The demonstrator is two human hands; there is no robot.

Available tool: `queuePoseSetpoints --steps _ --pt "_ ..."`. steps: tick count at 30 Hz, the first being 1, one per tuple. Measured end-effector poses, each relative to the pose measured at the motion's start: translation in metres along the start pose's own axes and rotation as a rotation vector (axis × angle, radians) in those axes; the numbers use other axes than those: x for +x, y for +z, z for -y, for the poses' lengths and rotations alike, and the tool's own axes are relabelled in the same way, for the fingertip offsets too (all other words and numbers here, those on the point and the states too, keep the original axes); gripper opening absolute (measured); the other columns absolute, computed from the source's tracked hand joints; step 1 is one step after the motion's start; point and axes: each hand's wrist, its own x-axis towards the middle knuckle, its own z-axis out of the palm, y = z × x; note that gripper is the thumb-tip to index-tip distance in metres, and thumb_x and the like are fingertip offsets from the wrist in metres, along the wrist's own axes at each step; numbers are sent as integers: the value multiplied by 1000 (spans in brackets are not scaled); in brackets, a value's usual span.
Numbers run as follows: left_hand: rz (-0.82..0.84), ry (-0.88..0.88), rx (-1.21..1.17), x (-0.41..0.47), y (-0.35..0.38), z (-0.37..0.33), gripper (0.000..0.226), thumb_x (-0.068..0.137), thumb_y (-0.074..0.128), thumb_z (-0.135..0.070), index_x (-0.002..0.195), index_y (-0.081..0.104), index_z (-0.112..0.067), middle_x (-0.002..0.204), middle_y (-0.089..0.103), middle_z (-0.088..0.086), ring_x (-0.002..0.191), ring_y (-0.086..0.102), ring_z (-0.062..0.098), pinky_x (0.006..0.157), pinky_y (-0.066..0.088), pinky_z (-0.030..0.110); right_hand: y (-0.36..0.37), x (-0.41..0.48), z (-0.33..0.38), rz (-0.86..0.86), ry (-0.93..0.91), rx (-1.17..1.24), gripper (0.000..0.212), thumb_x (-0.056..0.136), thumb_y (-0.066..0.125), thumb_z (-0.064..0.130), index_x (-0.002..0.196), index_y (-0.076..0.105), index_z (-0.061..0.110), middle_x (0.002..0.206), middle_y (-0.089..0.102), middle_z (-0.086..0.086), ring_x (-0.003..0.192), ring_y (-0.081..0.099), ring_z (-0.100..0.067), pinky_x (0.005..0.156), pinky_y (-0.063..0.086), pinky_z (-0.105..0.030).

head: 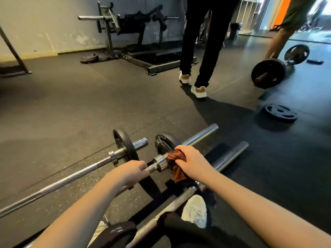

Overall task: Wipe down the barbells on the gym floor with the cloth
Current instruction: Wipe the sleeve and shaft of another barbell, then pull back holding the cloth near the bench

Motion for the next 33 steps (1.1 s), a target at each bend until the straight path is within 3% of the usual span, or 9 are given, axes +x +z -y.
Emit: queuePoseSetpoints --steps 6,11,18,24,30,33 --pt "1 166 173 -45 -19 -91 30 97 46 -40 120 58 -24 113 60 -3 99 55 13 92 44 32 -59 -96 -20 -171 128 91 41 94 59 21 134 49 20 127 53 -3 118 51 -19 95 35 -23" --pt "14 297 360 -93 -19 -173 35 97 46 -41 122 57 -19 120 60 1 107 56 20 94 44 33 -105 -181 -54 -297 273 132 42 90 63 20 131 53 21 127 57 -4 117 53 -21 99 40 -30" --pt "137 341 505 -159 6 -247 35 99 43 -44 124 55 -23 118 56 -6 104 53 13 96 43 32 -141 -306 -106 -434 502 206 41 90 64 18 131 55 21 123 59 -7 114 55 -24 95 44 -30" --pt "143 509 433 -192 41 -313 35 100 43 -42 128 55 -23 125 55 -4 113 52 15 95 39 29 -147 -389 -141 -484 657 247 41 92 63 20 132 53 22 128 57 -6 111 54 -21 89 42 -27" --pt "190 621 313 -189 67 -351 31 98 49 -38 123 59 -24 118 60 -5 108 55 13 98 39 27 -140 -446 -155 -598 783 303 42 91 64 21 132 53 21 130 57 -7 116 54 -24 97 46 -35" --pt "266 653 97 -182 74 -362 22 97 54 -24 114 62 -13 105 67 6 98 62 19 86 45 23 -133 -475 -164 -653 867 333 42 92 62 22 133 52 21 130 56 -5 115 55 -23 95 47 -34"
